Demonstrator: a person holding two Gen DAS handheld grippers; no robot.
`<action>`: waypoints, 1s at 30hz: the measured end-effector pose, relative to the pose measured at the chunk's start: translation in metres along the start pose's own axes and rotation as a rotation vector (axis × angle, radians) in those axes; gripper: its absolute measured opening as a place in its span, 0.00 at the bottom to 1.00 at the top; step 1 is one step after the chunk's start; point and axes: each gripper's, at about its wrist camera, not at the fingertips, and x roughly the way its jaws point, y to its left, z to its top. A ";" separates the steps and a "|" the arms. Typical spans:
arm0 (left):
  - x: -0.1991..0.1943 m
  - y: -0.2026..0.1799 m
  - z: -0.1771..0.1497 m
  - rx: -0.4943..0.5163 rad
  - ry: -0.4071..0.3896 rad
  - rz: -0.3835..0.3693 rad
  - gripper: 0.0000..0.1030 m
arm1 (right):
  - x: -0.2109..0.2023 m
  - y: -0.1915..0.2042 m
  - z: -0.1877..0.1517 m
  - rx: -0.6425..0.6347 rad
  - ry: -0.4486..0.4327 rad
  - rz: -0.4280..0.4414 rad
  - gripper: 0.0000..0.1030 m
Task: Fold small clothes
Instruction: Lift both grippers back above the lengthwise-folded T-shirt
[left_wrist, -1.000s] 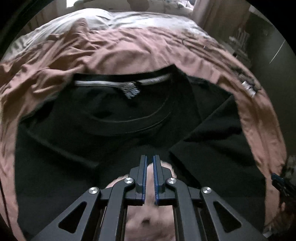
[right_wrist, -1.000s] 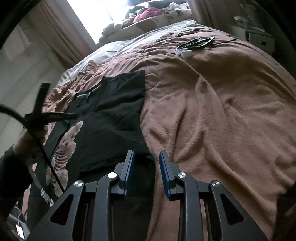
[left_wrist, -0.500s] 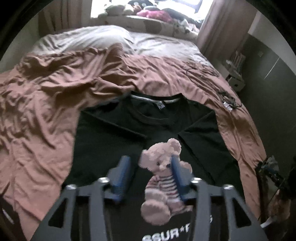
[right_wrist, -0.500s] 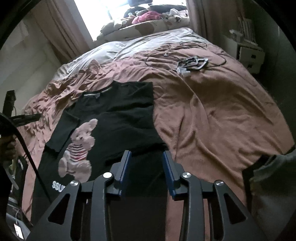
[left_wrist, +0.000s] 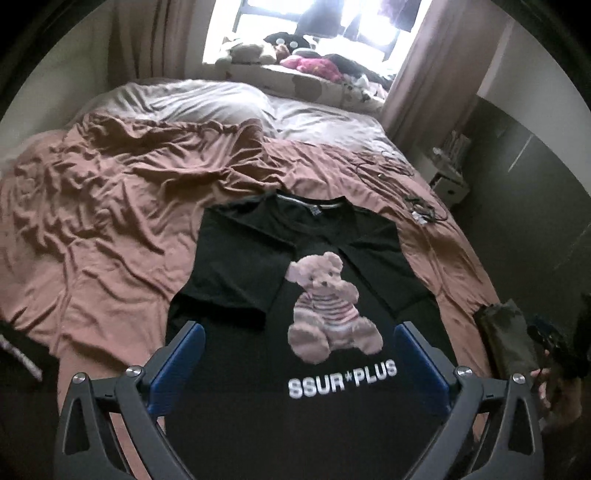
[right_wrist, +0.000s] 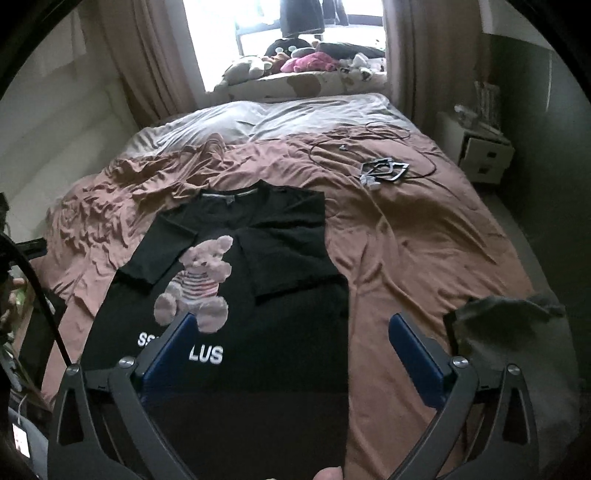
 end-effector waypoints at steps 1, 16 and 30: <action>-0.008 -0.001 -0.006 0.004 -0.006 0.001 1.00 | -0.007 0.001 -0.005 0.010 0.003 0.002 1.00; -0.131 -0.002 -0.091 -0.017 -0.135 -0.009 1.00 | -0.098 0.020 -0.057 0.035 -0.031 -0.017 1.00; -0.208 -0.004 -0.177 0.003 -0.261 -0.051 1.00 | -0.183 0.019 -0.125 0.008 -0.134 -0.009 1.00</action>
